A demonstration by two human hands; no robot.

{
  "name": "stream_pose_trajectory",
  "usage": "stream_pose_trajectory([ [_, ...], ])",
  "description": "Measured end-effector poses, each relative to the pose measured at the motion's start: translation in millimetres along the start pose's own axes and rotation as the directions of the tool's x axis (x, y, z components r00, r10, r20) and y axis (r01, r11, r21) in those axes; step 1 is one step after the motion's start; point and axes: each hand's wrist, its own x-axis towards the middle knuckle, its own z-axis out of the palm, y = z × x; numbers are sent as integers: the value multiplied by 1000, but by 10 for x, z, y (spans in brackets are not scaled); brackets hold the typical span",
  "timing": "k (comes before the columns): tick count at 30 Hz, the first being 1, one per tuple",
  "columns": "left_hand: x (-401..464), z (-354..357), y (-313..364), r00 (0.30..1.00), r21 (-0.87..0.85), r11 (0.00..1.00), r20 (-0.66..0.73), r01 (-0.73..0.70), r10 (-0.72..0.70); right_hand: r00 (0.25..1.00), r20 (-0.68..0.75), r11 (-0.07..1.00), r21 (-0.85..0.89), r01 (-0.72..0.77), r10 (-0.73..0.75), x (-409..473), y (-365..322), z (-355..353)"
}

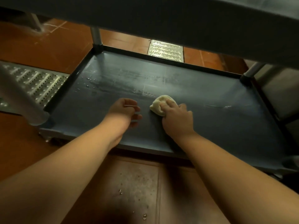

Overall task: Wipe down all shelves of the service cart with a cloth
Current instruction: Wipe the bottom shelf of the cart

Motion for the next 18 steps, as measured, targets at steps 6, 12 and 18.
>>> stream_pose_trajectory([
  [6, -17, 586, -8, 997, -2, 1000, 78, 17, -17, 982, 26, 981, -51, -185, 187, -209, 1059, -119],
  [12, -8, 1035, -212, 985, 21, 999, 169, 26, -30, 885, 57, 886, -90, -455, 461, -500, 2277, -248],
  [18, -24, 1177, -299, 983, 7, 999, 174, 48, -49, 749, 112, 757, -108, -644, 653, -749, 2925, -384],
])
